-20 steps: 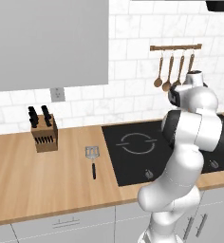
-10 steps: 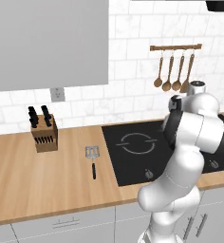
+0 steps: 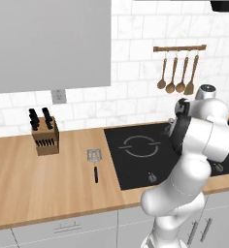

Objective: Put the eggplant and squash in the pot. Retrieve the spatula and lightly stir the vegetables in the pot.

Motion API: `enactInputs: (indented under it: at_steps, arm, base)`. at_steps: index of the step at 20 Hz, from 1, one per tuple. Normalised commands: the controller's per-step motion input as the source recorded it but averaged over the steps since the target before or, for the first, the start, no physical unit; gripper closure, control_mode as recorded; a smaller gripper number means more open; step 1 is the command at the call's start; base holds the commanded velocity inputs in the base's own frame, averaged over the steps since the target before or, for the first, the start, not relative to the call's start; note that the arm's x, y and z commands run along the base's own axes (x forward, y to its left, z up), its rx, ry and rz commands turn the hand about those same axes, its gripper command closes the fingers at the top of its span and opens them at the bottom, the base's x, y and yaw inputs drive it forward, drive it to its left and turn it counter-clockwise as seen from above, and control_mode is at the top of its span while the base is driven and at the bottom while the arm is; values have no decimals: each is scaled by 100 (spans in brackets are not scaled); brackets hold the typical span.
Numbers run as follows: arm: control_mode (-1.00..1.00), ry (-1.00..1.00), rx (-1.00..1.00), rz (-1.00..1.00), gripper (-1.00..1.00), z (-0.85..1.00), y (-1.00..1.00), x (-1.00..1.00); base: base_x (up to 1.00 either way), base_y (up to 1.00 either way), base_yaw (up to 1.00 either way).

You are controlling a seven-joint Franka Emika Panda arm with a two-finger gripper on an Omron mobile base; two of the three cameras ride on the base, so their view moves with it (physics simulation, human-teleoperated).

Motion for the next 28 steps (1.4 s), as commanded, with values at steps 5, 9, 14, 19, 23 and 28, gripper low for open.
enactInputs:
  at_steps: [5,9,14,19,23,28]
  arm:
    - [-100,-5,1,7,-100,87,3,-3]
    - [-100,-1,0,0,-100,100,53,-21]
    - [-100,0,0,-6,-100,83,94,-27]
    - [-100,0,-3,12,-100,22,96,-38]
    - [-100,3,-10,63,-100,0,94,-37]
    - [-100,2,-10,89,-100,-4,77,-37]
  base:
    - [0,0,0]
    - [0,0,0]
    - [0,0,0]
    - [0,0,0]
    - [0,0,0]
    - [0,0,0]
